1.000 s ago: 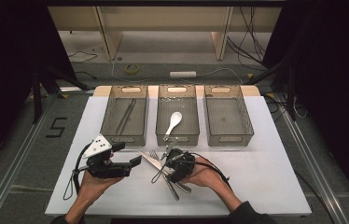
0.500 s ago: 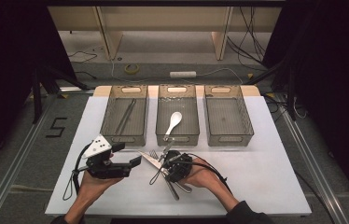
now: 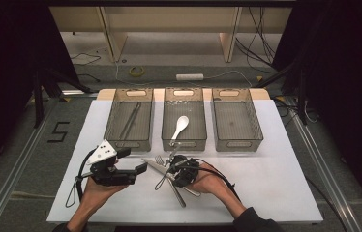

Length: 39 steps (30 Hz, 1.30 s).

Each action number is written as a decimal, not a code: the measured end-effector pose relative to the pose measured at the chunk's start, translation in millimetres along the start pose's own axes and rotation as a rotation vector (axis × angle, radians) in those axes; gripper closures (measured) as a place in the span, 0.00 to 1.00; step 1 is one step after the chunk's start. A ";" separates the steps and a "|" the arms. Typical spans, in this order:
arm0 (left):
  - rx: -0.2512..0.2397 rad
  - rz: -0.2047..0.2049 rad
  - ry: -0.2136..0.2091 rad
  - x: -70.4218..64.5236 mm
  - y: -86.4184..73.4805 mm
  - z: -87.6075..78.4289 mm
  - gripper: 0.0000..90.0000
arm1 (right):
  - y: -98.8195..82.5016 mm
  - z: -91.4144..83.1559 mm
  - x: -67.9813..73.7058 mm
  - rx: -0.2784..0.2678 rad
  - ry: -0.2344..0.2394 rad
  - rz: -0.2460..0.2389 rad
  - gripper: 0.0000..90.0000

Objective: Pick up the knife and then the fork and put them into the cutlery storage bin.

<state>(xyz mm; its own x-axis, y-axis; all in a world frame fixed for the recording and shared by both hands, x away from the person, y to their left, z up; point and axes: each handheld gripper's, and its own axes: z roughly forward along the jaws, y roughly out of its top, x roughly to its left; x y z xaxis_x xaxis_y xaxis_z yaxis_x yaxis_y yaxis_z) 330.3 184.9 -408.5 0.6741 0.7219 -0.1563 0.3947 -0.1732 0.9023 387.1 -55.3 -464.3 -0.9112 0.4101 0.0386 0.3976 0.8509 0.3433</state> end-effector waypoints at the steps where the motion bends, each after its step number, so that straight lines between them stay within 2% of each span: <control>1: 0.000 0.000 0.000 0.0 0.0 0.0 0.18 | 0.0 -0.1 -0.1 -0.001 -0.001 0.005 0.87; 5: -0.002 0.001 0.000 -0.1 0.0 -0.3 0.18 | 0.2 -0.7 -3.0 0.007 0.010 0.022 0.90; 13: -0.003 -0.002 0.003 0.2 0.0 -1.0 0.18 | -0.4 -0.7 -3.2 -0.008 0.006 0.002 0.90; 20: -0.015 -0.020 0.009 2.7 0.0 -3.7 0.18 | -1.6 -3.2 -4.9 -0.025 0.026 -0.014 0.91; 21: -0.019 -0.022 0.011 2.7 0.1 -4.1 0.18 | -1.7 -4.5 -5.8 -0.025 0.028 -0.020 0.91; 31: -0.038 -0.028 0.012 2.8 0.1 -5.6 0.18 | -11.4 -28.6 -21.8 -0.119 0.039 0.035 0.91; 39: -0.035 -0.035 0.004 2.2 -0.4 -4.9 0.18 | -17.5 -42.8 -28.1 -0.155 0.036 0.051 0.91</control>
<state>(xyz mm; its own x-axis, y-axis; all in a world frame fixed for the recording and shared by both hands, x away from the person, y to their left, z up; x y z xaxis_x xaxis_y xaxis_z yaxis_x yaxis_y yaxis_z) 328.6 189.9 -407.2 0.6574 0.7301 -0.1864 0.3958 -0.1240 0.9099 401.1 -95.8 -431.2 -0.8948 0.4370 0.0920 0.4242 0.7675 0.4807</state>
